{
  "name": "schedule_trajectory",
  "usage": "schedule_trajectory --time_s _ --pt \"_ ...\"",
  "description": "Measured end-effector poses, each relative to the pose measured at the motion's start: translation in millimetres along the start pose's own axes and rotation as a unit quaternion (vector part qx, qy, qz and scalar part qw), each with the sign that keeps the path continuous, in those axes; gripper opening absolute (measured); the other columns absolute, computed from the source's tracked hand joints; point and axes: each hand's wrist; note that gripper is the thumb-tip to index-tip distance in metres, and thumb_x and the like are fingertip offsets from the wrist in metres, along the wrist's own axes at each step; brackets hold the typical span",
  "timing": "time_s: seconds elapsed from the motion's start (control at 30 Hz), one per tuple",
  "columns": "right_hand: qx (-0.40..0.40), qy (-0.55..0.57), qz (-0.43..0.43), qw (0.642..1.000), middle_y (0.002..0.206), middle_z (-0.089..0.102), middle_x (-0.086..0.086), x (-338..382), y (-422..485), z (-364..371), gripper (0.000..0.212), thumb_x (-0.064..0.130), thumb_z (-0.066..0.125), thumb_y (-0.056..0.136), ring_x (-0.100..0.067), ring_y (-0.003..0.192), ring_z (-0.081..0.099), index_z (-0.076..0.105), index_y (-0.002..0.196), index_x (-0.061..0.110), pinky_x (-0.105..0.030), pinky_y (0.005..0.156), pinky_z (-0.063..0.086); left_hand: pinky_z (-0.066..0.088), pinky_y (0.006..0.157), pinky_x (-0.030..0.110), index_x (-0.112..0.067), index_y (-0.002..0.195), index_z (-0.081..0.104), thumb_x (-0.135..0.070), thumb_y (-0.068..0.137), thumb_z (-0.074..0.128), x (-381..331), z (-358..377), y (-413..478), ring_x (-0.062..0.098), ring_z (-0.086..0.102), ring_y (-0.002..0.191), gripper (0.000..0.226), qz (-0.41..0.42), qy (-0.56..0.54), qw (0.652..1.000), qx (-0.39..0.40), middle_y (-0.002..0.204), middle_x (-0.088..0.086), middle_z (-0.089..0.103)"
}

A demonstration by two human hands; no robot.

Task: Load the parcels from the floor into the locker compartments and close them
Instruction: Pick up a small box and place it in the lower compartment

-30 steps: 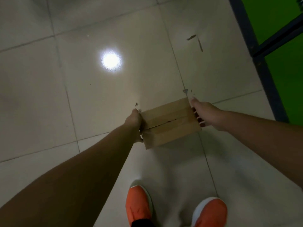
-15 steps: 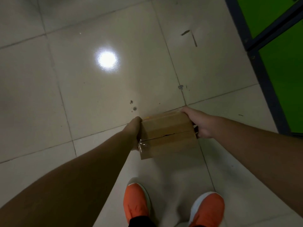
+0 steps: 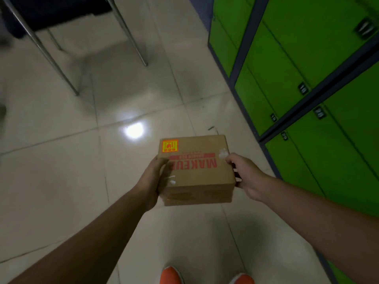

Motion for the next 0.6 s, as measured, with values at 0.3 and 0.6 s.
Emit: schedule_trajectory --time_s 0.3,0.6 --pt "-0.082 0.032 -0.136 0.987 0.117 0.067 -0.016 162 -191 11 0.047 0.053 0.052 0.099 -0.03 0.092 0.067 0.059 0.102 0.007 -0.032 0.067 0.05 0.06 0.089 0.049 -0.032 0.136 0.053 -0.053 0.104 0.049 -190 2 -181 0.026 0.073 0.109 0.039 0.119 0.057 0.991 -0.012 0.114 0.0 0.078" --pt "-0.069 0.058 -0.202 0.975 0.112 0.075 -0.009 264 -377 -19 0.095 0.088 0.062 0.062 -0.03 0.104 0.071 0.067 0.119 0.013 -0.049 0.097 0.055 0.061 0.083 0.043 -0.03 0.136 0.058 -0.041 0.107 0.05 -329 18 -366 0.028 0.076 0.103 0.032 0.198 0.039 0.979 -0.011 0.111 0.005 0.079"
Point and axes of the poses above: each hand's wrist, its own y-axis towards the middle knuckle, its own z-axis out of the palm, x = y × z
